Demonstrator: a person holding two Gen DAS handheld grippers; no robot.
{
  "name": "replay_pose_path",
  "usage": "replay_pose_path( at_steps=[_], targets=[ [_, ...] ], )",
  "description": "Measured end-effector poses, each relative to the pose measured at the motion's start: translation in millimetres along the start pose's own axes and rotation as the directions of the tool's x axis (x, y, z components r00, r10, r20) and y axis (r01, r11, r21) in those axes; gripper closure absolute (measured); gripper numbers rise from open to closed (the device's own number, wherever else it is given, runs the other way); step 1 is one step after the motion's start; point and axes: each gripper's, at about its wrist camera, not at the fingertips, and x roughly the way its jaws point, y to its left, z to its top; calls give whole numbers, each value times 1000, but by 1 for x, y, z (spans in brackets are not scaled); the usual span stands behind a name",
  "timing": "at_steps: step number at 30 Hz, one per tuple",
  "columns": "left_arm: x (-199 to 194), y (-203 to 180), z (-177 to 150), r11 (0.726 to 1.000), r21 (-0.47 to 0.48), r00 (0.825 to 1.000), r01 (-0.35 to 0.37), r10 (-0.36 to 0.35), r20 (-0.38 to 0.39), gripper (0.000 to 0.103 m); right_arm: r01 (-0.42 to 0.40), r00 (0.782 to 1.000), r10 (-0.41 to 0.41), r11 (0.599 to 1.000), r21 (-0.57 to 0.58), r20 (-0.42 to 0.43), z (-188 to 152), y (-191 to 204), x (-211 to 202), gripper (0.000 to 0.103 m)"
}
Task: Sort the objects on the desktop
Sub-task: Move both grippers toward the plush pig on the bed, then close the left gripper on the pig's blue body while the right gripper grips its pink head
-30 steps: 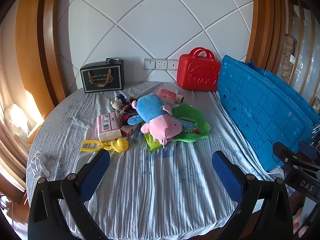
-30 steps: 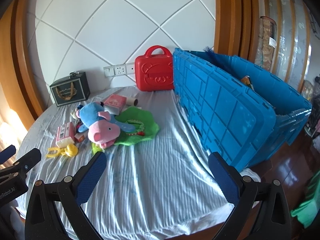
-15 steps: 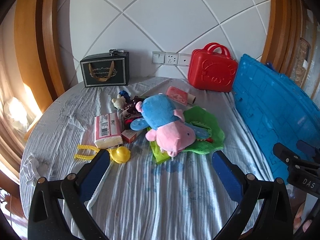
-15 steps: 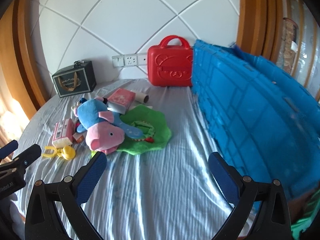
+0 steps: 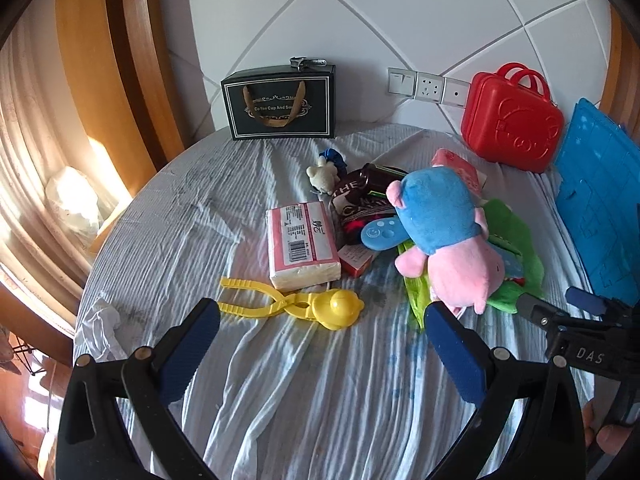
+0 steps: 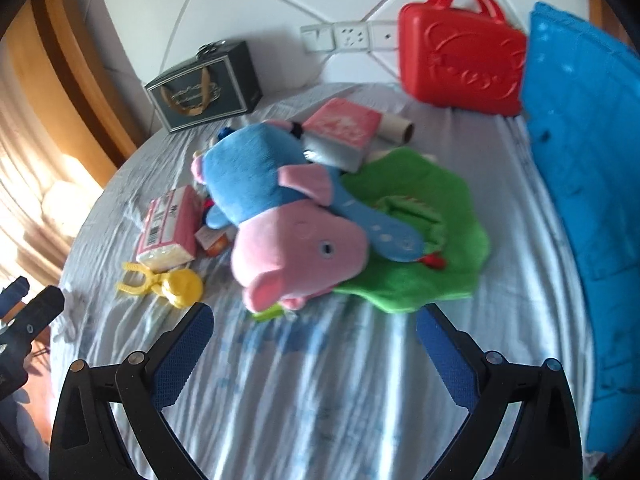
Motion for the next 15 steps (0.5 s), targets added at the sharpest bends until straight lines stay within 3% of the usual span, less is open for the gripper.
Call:
replay_pose_path(
  at_steps=[3,8,12,15],
  targets=[
    [14,7,13,1000,19,1000,19,-19,-1,0,-20,999,20,1000,3,-31,8,16,28,0],
    [48,9,38,995,80,998,66,-63,-29,0,28,996,-24,998,48,-83,18,25,70,1],
    [78,-14,68,981,148,991,128,-122,-51,0,101,988,-93,993,58,-121,17,14,89,7],
    [102,-46,97,960,205,982,189,-179,-64,0,100,988,-89,992,83,-129,14,7,89,7]
  ],
)
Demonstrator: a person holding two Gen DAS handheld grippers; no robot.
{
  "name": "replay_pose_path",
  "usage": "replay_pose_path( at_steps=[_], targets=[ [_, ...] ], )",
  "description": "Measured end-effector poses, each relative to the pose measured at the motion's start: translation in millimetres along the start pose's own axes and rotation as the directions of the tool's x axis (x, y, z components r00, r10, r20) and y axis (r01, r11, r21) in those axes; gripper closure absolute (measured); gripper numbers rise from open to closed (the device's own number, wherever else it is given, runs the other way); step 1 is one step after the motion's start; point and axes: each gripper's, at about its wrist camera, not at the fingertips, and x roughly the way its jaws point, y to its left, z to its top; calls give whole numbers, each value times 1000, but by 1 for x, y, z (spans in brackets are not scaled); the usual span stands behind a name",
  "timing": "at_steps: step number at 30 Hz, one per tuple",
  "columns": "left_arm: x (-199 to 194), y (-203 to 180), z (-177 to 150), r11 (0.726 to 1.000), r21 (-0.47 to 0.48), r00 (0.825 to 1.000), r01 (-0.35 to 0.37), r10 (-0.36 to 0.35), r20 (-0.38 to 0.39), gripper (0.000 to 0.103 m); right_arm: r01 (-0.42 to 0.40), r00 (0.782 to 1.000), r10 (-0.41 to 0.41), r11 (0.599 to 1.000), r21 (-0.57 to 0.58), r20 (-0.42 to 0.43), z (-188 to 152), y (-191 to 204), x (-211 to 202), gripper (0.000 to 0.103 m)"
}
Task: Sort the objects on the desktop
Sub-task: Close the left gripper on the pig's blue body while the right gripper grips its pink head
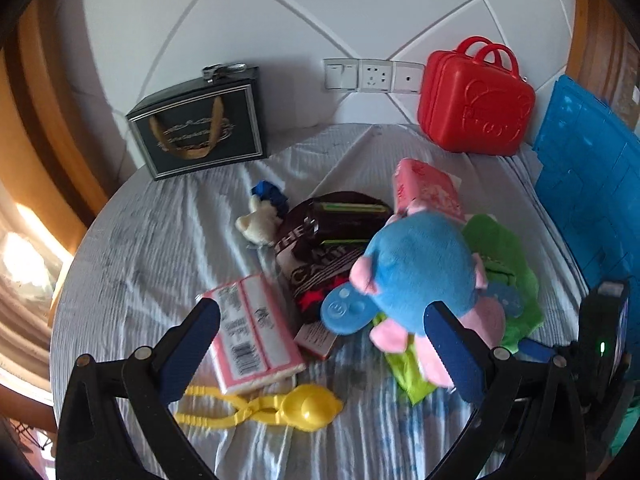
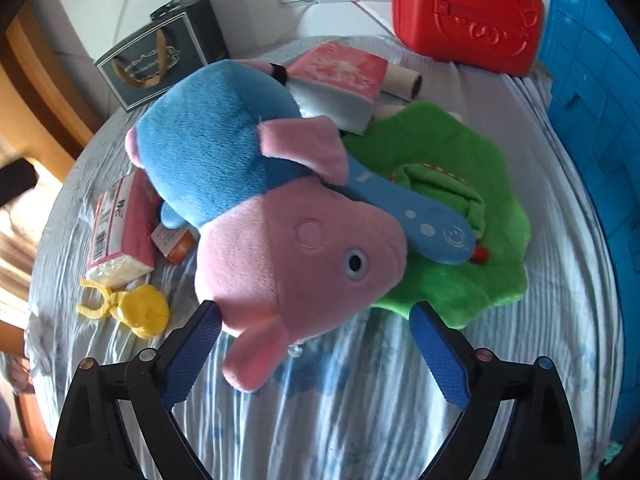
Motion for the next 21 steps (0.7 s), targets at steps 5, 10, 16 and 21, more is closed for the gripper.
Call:
replay_pose_path(
  at_steps=[5,10,16,21],
  targets=[
    [58,-45,58,991,83,994,104,-100,-45,0,11,1000,-10,999,43,-8,0,-15,0,7],
    [113,-72,52,974,188,977,123,-86,-195,1,41,999,-41,999,7,-17,-1,-14,3,6],
    [78,-25,-20,987,107,973,121,-97,-210,1,81,995,-79,997,13,-67,-28,-41,1,5],
    [49,1,-69,991,61,973,120,-106,-207,1,36,997,-32,998,50,-68,-41,-52,-21,5]
  ],
)
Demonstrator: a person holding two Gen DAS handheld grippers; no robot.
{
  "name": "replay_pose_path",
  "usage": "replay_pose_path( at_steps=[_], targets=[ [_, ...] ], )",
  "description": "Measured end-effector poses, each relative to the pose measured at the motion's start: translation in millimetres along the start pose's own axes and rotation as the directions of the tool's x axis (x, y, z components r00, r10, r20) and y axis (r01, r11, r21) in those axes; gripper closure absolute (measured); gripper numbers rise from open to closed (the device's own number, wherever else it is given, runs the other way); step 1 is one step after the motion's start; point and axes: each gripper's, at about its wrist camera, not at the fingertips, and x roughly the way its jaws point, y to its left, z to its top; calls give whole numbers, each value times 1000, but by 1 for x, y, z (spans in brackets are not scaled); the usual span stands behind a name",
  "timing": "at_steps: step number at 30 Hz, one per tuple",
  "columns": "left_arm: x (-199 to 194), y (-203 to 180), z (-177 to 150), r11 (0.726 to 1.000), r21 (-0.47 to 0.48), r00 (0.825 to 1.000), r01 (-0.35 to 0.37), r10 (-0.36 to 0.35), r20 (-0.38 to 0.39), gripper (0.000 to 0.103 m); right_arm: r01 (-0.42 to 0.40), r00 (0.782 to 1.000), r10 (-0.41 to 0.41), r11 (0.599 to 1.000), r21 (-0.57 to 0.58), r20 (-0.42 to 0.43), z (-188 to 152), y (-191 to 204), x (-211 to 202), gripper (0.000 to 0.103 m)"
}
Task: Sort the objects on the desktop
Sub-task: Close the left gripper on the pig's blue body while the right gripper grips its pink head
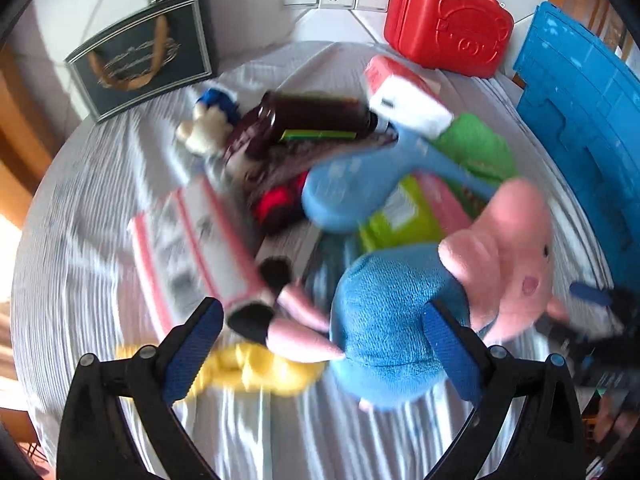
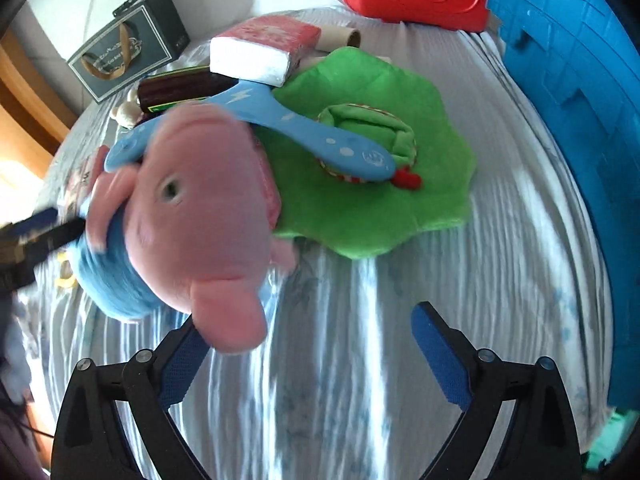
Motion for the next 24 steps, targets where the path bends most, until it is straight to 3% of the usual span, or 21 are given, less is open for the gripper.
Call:
replay_pose_path(
  at_steps=[4,10,12,14,16,21,24],
  targets=[
    [-10,-7,-26,999,12,999,43,-43,2,1,-52,998,53,998,-32,36,-5,9,-21,5],
    [-16,-34,-63,998,49,999,44,-43,-27,1,-92,988,103,991,-100,113,-12,27,-53,1],
    [-19,-40,-74,998,54,999,34,-32,-37,1,-82,992,93,990,-117,91,-15,29,-45,7],
    [-27,-45,-84,998,53,999,30,-28,-40,1,-65,997,69,989,-132,24,-25,27,-24,27],
    [-37,-50,-93,998,55,999,30,-28,-30,1,-122,992,118,988,-92,-52,-44,14,-4,28],
    [-49,-59,-89,999,49,1000,-3,2,20,1,-150,988,145,984,-93,-59,-59,4,-6,28],
    [-25,-63,-86,999,49,999,-23,25,-34,1,-168,986,166,981,-96,-26,-58,-1,-20,22]
  ],
)
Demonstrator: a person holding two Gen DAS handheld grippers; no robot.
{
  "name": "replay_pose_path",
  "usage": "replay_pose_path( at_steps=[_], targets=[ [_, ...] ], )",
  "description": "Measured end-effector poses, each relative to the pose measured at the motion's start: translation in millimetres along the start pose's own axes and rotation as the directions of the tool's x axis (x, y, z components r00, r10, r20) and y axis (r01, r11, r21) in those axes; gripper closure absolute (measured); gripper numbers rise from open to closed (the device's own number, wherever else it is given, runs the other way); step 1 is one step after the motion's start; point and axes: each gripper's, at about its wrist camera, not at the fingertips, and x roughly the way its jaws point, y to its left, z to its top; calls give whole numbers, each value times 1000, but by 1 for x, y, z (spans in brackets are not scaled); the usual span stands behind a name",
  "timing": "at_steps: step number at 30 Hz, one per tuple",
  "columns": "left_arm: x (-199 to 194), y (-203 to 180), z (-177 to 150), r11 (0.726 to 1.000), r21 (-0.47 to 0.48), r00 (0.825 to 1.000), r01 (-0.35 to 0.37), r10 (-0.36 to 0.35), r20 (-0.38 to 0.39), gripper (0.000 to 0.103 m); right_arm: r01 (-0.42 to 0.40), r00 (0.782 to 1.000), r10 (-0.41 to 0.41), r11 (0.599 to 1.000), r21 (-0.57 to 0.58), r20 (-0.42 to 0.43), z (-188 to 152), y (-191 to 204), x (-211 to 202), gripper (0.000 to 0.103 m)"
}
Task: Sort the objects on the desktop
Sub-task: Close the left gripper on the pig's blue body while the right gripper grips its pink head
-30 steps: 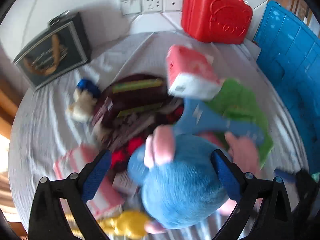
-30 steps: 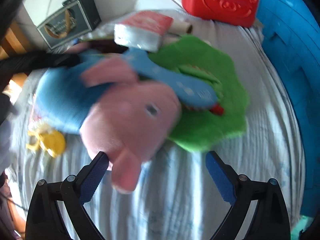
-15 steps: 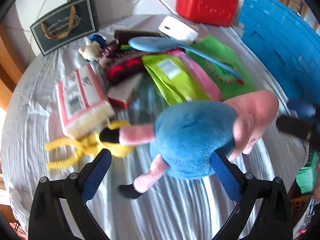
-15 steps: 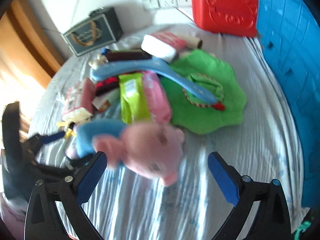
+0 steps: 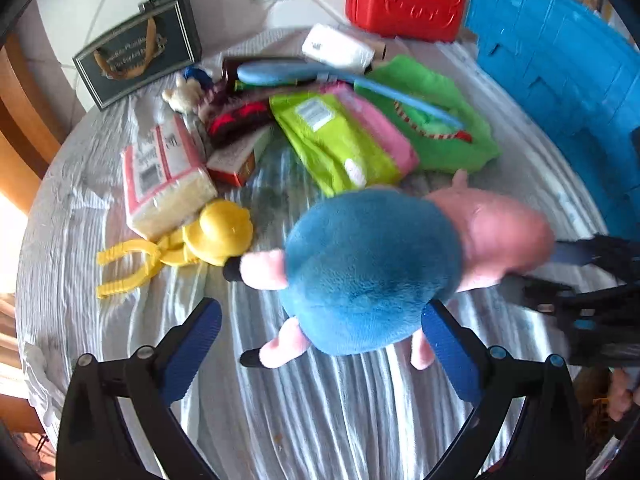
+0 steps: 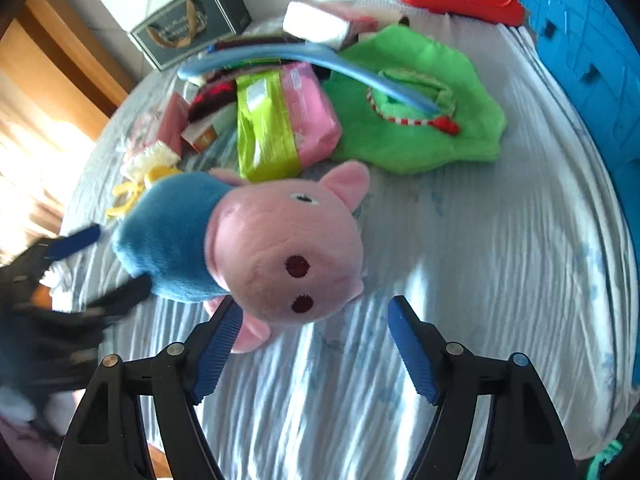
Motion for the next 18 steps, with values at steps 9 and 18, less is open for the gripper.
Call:
replay_pose_path(
  at_steps=[9,18],
  targets=[
    [7,-7,-10,1000,-7,1000,17,-17,1,1,-19,998,22,999,-50,60,16,10,-6,12],
    [6,-17,-4,996,51,997,68,-70,33,28,-44,999,45,998,-49,24,9,13,11,41]
  ],
)
